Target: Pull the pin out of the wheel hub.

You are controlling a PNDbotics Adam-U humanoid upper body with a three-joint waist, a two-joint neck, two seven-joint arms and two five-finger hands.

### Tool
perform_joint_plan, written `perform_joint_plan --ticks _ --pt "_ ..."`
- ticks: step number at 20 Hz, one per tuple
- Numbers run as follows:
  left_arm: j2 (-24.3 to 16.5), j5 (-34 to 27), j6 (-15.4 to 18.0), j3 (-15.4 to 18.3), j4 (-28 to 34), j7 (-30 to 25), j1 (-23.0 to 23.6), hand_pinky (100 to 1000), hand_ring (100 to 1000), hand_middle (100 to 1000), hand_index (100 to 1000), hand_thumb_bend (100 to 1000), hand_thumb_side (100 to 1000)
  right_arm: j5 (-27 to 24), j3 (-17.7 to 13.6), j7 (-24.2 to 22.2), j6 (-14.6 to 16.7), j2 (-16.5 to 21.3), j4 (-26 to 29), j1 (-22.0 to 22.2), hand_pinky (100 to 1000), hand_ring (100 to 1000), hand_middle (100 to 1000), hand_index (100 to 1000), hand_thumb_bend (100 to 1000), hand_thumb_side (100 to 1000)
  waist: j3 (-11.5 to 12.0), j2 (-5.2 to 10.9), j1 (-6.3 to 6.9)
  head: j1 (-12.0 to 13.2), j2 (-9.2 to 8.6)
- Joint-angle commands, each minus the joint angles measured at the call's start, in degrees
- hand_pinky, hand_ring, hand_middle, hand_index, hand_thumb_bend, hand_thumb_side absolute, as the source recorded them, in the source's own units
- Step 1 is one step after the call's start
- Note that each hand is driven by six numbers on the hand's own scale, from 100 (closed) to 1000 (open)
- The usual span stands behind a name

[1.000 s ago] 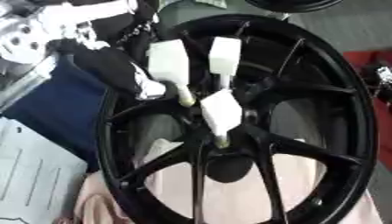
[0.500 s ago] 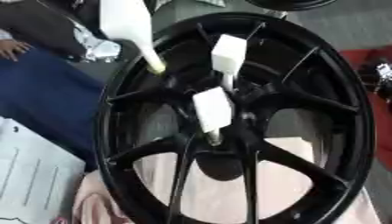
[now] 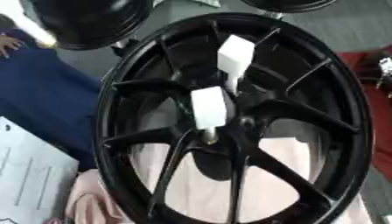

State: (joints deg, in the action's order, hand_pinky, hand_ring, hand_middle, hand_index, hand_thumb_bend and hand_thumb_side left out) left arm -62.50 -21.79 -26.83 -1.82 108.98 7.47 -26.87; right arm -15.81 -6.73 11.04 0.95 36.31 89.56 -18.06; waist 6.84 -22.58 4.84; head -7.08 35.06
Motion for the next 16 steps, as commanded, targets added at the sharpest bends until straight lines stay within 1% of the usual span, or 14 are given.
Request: perform_joint_plan --ticks 1,2,3,5,6,7,8,9,11,13,14,16 --pt "-0.8 -2.3 2.9 6.6 -3.2 7.0 5.5 588 483 281 400 477 108 -0.2 -1.4 0.9 0.3 2.1 1.5 -0.1 766 719 665 723 100 721 0.2 0.88 -0.41 -0.3 -1.45" --pt "0.3 -3.3 3.6 7.8 -5.4 9.4 7.9 590 485 289 410 485 104 -0.2 -1.6 1.1 0.4 1.9 1.5 0.1 766 719 665 722 100 722 0.2 0.83 -0.65 -0.4 -1.64" --pt "1.3 -4.3 4.6 8.7 -7.5 11.4 9.7 592 488 302 424 505 120 -0.3 -1.7 1.2 0.4 1.9 1.5 0.3 765 719 665 723 100 722 0.2 0.81 -0.83 -0.4 -1.78" --pt "3.6 -3.8 6.6 9.6 -11.2 15.0 13.1 612 508 347 475 583 202 -0.4 -1.9 1.5 0.5 1.7 1.5 0.4 765 719 665 723 100 722 0.0 0.81 -1.01 -0.2 -2.09" --pt "5.0 -2.7 7.6 9.7 -12.6 16.2 14.6 620 522 371 501 619 229 -0.4 -2.0 1.6 0.5 1.6 1.5 0.4 765 719 665 723 100 723 -0.1 0.80 -1.14 -0.2 -2.26" --pt "6.3 -1.9 8.4 9.7 -13.6 16.9 15.7 633 542 407 545 672 280 -0.5 -2.1 1.7 0.5 1.4 1.4 0.4 765 719 665 723 100 723 -0.3 0.80 -1.25 -0.2 -2.35" --pt "7.5 -1.1 9.0 9.5 -14.6 17.0 16.7 657 582 463 626 712 314 -0.5 -2.1 1.7 0.5 1.3 1.4 0.4 765 719 665 723 100 722 -0.4 0.79 -1.44 -0.1 -2.36" --pt "8.4 -0.2 9.3 9.3 -15.4 16.6 17.5 702 675 594 791 766 352 -0.6 -2.1 1.8 0.5 1.2 1.4 0.3 765 719 665 723 100 721 -0.6 0.79 -1.57 0.0 -2.32" --pt "10.0 3.0 10.0 8.7 -16.5 14.1 18.8 732 754 708 869 843 409 -0.7 -2.2 1.8 0.7 1.2 1.5 0.2 766 719 665 723 100 720 -1.0 0.80 -1.83 0.3 -2.29" --pt "11.5 5.8 10.5 9.3 -17.7 12.8 19.3 741 771 733 863 871 448 -0.7 -2.3 2.0 0.7 1.2 1.5 0.3 766 719 665 723 100 720 -1.3 0.89 -2.07 0.2 -2.27" --pt "12.1 6.5 10.8 9.7 -18.0 12.6 19.4 736 763 722 855 866 464 -0.7 -2.4 2.0 0.8 1.2 1.5 0.4 766 719 665 723 100 718 -1.5 0.96 -2.15 0.1 -2.27" --pt "12.8 6.7 11.9 10.6 -17.7 13.0 19.4 727 750 691 811 815 484 -0.8 -2.7 2.3 0.9 1.4 1.6 0.6 766 718 664 723 100 715 -1.7 1.08 -2.26 -0.1 -2.24"
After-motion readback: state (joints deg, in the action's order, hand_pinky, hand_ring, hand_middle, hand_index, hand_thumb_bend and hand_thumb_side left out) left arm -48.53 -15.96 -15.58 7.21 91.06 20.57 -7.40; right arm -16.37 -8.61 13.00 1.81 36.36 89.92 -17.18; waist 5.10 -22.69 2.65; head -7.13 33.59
